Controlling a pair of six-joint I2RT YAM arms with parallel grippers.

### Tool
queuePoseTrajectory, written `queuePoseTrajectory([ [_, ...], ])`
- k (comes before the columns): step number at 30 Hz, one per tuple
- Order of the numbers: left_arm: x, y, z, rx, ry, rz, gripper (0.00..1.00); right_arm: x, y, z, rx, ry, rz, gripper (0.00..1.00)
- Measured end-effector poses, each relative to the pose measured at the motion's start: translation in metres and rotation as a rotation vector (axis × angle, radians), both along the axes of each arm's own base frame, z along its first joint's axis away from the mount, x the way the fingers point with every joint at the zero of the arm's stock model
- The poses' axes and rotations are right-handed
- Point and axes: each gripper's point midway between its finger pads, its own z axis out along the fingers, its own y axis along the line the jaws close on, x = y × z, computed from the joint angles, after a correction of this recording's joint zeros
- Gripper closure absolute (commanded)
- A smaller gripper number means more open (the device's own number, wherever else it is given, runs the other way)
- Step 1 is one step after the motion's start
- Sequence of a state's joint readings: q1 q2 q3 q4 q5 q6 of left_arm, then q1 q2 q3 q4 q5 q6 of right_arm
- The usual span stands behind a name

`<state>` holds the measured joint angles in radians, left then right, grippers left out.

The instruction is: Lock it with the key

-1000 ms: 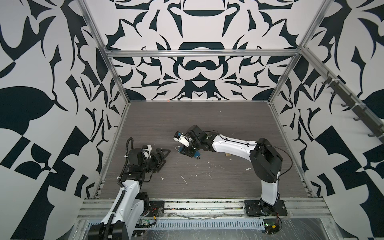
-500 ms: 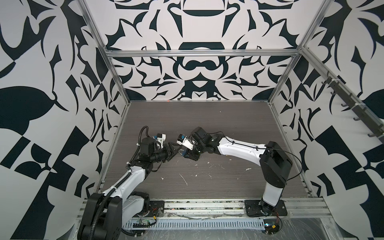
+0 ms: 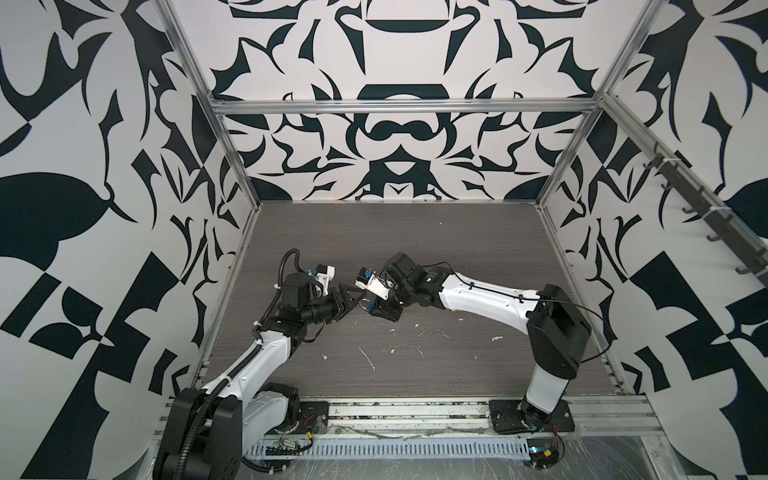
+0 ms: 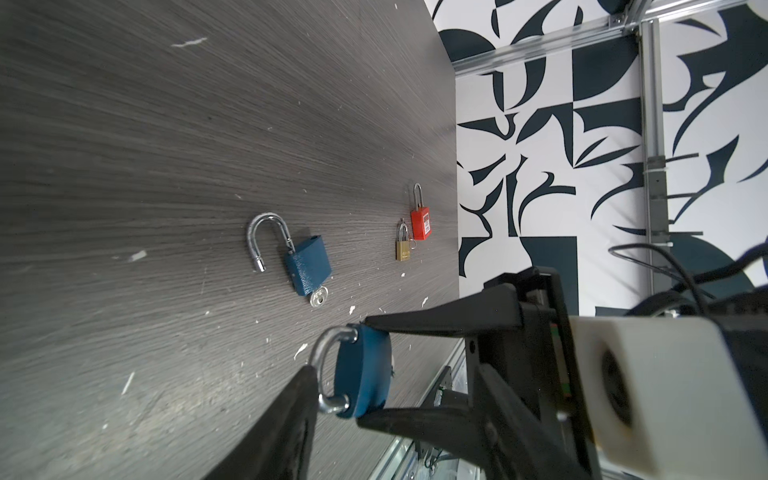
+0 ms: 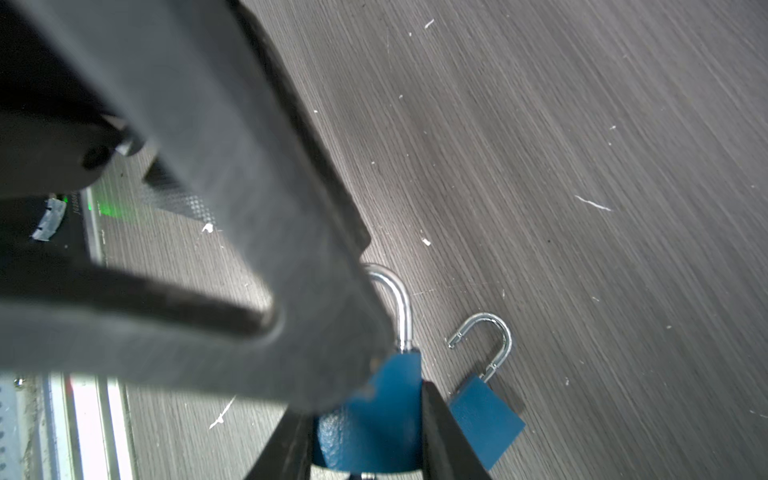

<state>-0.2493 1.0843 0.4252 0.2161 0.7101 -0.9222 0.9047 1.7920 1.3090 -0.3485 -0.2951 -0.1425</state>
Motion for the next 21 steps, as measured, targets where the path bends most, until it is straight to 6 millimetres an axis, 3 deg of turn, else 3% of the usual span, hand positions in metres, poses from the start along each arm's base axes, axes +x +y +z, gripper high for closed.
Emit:
queuePoseTrajectory([
  [8, -0.003, -0.009, -0.003, -0.020, 0.019, -0.049, 0.48, -0.001, -0.002, 0.003, -0.006, 0.002, -0.001, 1.00],
  [14, -0.004, -0.007, 0.006, -0.022, -0.014, -0.038, 0.22, 0.001, -0.004, 0.003, -0.021, -0.005, -0.012, 1.00],
  [21, -0.008, 0.001, 0.015, 0.013, -0.052, -0.001, 0.21, 0.004, -0.006, 0.013, -0.015, -0.037, -0.018, 1.00],
])
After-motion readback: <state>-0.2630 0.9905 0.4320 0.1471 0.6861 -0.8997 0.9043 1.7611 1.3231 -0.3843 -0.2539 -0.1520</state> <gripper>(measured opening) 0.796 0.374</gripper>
